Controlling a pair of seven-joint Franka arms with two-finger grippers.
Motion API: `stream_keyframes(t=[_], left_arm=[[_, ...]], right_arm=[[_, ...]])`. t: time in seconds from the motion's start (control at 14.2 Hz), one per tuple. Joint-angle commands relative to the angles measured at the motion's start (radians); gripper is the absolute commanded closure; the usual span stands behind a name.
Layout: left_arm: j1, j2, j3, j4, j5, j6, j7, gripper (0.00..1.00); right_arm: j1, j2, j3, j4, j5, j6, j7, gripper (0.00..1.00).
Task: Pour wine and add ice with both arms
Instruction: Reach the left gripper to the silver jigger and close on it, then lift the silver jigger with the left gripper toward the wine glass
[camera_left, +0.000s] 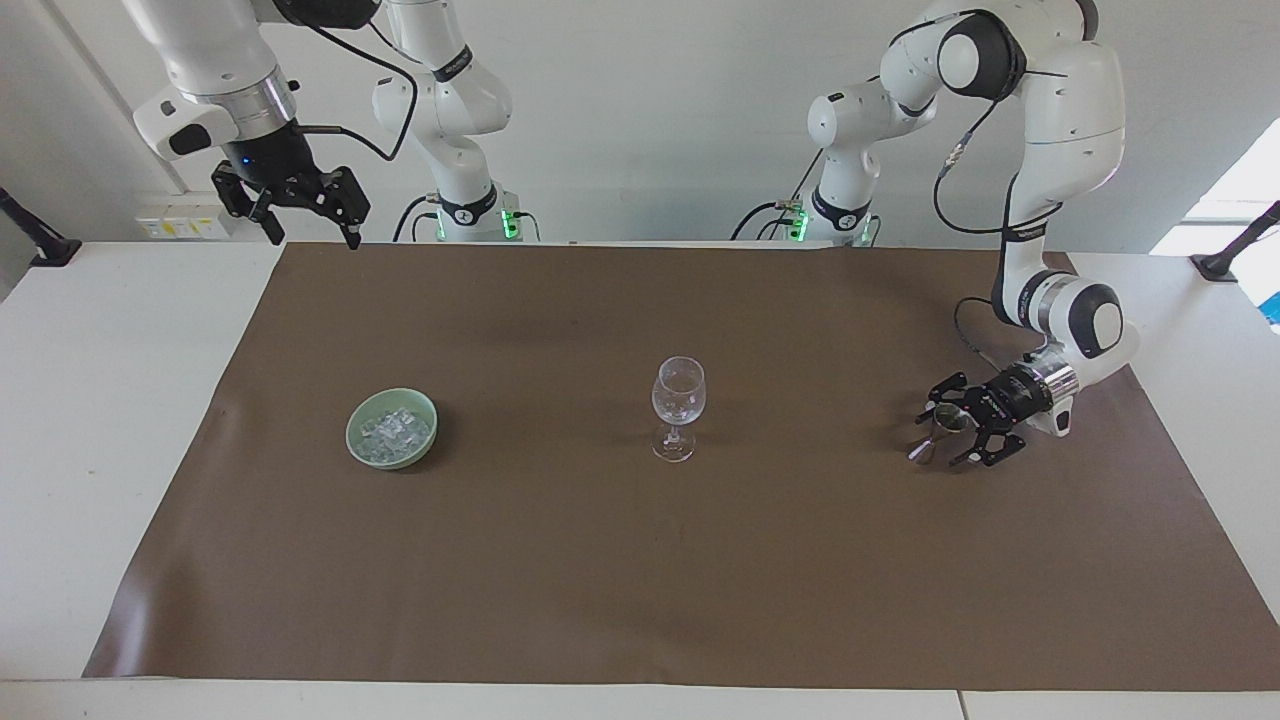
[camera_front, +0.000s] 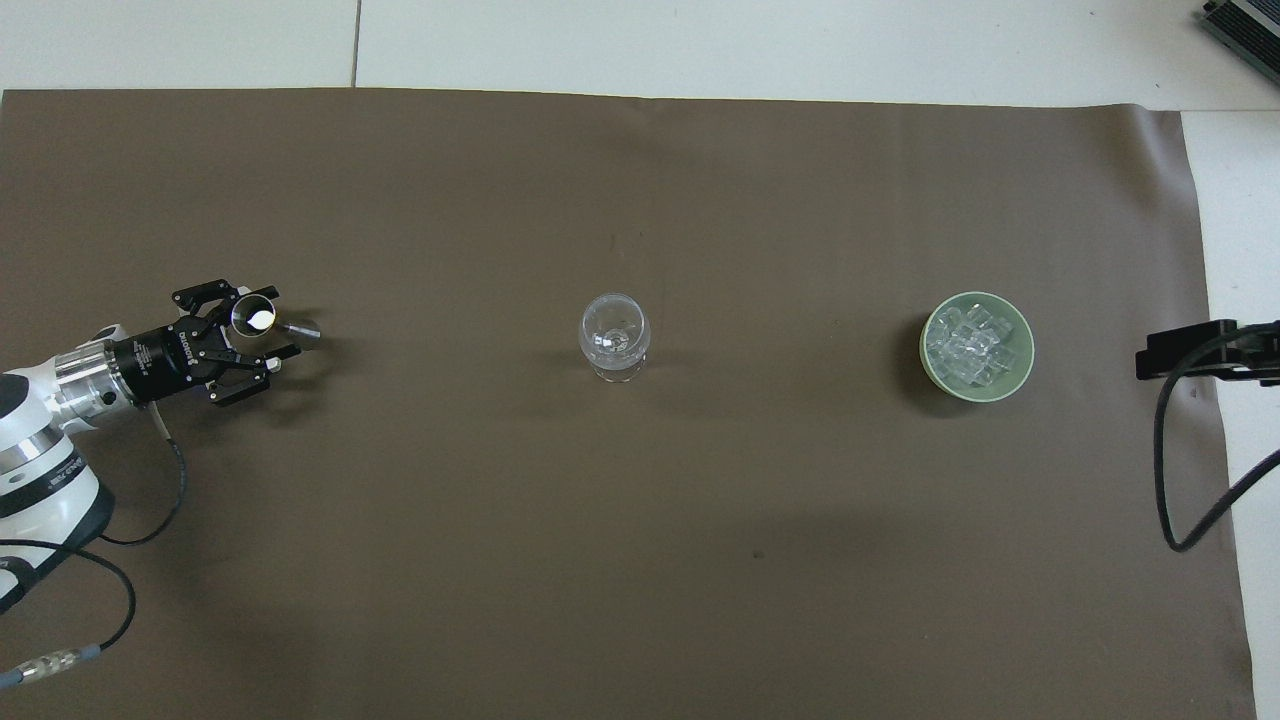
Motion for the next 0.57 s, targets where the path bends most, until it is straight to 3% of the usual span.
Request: stream_keyframes(t=[0.0,0.14,0.28,0.49], left_arm=[[-0.027,-0.012,0.012,-0.031,-0.024,-0.001,0.032,0.23],[-0.019,-0.012,0.012,-0.031,-0.022,-0.002,0.038,0.28],[-0.022,-0.012,0.012,-0.031,-0.024,-0.001,0.039,0.45],[-0.014,-0.012,0.013,-0.031,-0.024,-0.002,0.039,0.46]], right_arm=[[-0.012,-0.026,0.008,-0.027,0.017,-0.004,-0.026,0.00],[-0.013,-0.026,0.008,-0.027,0.017,-0.004,-0.026,0.00],[-0.013,-0.026,0.008,-0.027,0.017,-0.004,-0.026,0.00],[-0.012,-0.026,0.008,-0.025,0.017,-0.004,-0.026,0.00]])
